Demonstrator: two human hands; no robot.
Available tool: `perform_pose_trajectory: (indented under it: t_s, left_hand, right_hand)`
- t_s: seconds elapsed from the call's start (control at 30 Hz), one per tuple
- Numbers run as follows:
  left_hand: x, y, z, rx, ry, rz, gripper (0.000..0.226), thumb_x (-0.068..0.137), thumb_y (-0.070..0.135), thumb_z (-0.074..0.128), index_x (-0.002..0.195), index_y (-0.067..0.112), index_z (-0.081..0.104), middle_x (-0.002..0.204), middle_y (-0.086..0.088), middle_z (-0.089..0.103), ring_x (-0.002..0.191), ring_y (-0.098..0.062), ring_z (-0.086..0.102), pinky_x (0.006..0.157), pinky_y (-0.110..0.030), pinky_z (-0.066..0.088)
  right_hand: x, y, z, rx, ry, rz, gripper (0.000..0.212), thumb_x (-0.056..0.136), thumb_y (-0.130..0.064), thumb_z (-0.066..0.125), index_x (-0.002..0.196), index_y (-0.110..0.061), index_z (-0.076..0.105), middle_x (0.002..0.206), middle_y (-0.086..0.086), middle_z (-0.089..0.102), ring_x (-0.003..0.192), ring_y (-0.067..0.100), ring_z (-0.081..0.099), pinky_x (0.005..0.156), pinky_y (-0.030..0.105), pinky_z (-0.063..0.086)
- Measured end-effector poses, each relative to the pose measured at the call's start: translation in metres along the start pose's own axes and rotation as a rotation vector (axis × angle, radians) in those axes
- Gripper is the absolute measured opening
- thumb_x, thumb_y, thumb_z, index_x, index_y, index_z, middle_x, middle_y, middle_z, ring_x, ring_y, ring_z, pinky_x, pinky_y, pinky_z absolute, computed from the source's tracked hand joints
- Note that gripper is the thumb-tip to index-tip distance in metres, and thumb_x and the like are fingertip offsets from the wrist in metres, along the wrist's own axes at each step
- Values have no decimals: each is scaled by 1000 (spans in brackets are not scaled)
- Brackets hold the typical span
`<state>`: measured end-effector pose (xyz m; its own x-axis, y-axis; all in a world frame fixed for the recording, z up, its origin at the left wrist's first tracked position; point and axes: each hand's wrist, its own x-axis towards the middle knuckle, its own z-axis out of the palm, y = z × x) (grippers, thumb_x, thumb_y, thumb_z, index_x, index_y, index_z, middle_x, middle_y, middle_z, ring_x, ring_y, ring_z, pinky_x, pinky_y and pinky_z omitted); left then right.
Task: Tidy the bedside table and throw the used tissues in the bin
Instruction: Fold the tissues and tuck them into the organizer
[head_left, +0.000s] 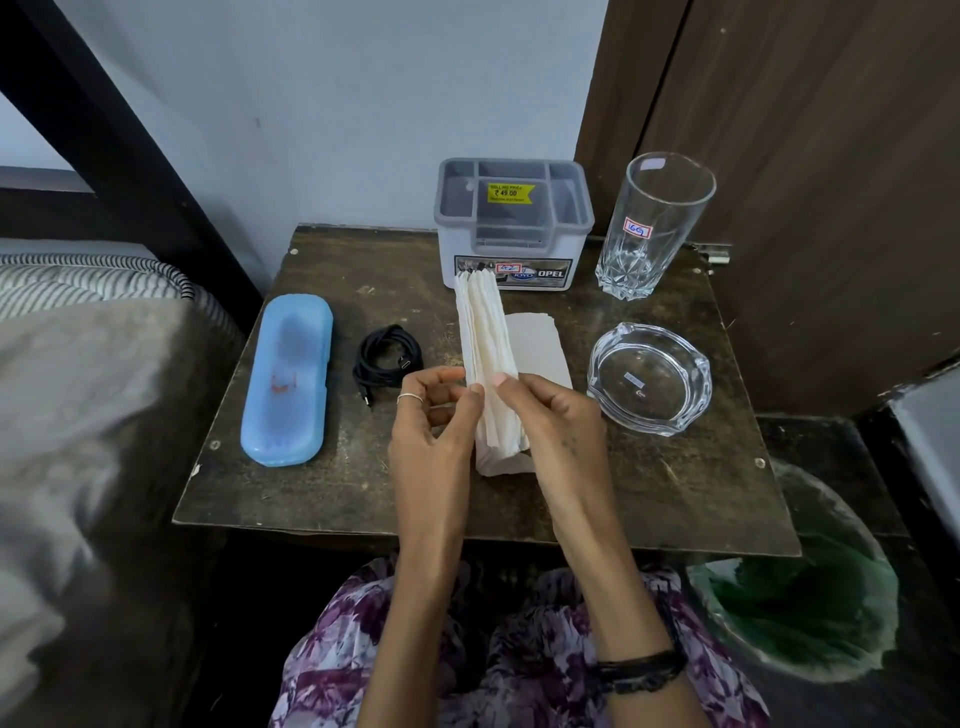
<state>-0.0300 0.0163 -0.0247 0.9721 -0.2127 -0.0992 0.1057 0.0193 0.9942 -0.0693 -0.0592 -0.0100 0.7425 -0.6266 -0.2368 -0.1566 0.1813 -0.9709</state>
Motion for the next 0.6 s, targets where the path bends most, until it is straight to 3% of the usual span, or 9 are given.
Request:
perform_pose_trajectory:
  t_s: [0.07,0.13,0.2,0.37,0.5,0.6]
  left_hand:
    - [1,0,0,-8,-3,-3,19,76,33,57,92,22,60,85,2,63,79,-14,59,70,-29,49]
    - [1,0,-1,-11,-3,-6,15,79,30,59,92,22,59,86,0,63,80,-14,60,70,-27,49]
    - [2,0,-1,-27,-3,-13,7,86,20,60,92,21,59,87,-2,63,81,-15,60,70,-25,49]
    - [3,1,-1,-39,-12,-13,8,90,12,55,95,17,58,90,-3,63,82,-14,59,68,-22,49]
    - [2,1,-1,-44,-11,-23,16,82,27,61,96,19,59,90,-3,63,82,-15,61,71,-27,50]
    - [2,1,-1,-33,-13,-20,18,78,34,62,94,25,58,87,1,63,83,-15,62,75,-33,50]
  right_hand:
    - [0,0,0,1,0,2,20,88,-21,62,73,-15,75,72,6,72,75,23,68,68,52,58]
    - [1,1,1,11,-5,3,22,87,-24,63,72,-14,75,78,13,74,82,32,69,76,57,54]
    - [1,2,1,18,-10,9,23,88,-27,62,76,-12,75,81,20,72,85,39,67,76,60,53]
    - [2,1,1,29,-27,17,23,89,-25,60,77,-14,76,80,17,73,82,35,69,80,58,53]
    - [2,3,0,9,-33,6,19,88,-23,62,76,-15,76,80,17,72,79,31,67,73,58,55]
    - [2,4,-1,-3,-47,-21,19,87,-26,62,83,-12,76,82,19,72,83,32,68,76,56,55]
